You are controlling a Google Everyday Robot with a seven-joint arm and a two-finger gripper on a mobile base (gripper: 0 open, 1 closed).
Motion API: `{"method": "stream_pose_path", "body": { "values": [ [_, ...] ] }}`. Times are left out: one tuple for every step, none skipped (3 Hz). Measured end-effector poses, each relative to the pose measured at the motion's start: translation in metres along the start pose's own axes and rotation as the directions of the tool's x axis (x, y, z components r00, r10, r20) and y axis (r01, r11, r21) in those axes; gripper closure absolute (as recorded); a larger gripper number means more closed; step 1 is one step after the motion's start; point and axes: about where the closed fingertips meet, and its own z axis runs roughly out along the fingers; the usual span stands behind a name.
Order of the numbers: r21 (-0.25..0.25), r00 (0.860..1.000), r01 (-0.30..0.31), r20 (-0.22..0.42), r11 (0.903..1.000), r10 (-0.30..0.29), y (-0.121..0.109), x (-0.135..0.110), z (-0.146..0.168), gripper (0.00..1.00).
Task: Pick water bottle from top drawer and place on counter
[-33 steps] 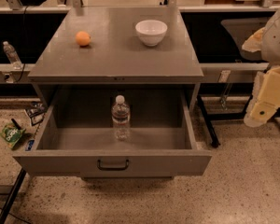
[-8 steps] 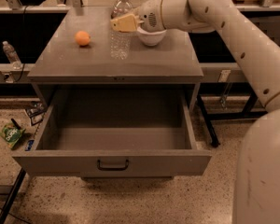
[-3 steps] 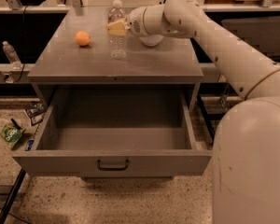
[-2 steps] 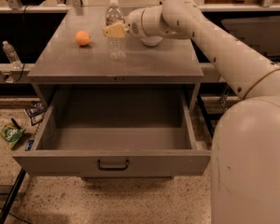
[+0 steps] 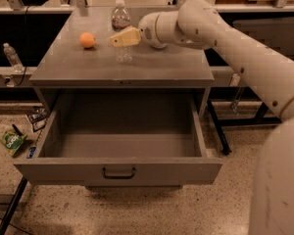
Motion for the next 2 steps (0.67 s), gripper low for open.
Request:
{"method": "stream_pose_path", "body": {
  "values": [
    [0.082, 0.998, 0.031, 0.05, 0.9961, -0.036, 0.012, -0.012, -0.056, 0.0],
    [0.192, 0.988, 0.078, 0.119, 0.9783, -0.102, 0.037, -0.004, -0.11, 0.0]
  ]
}}
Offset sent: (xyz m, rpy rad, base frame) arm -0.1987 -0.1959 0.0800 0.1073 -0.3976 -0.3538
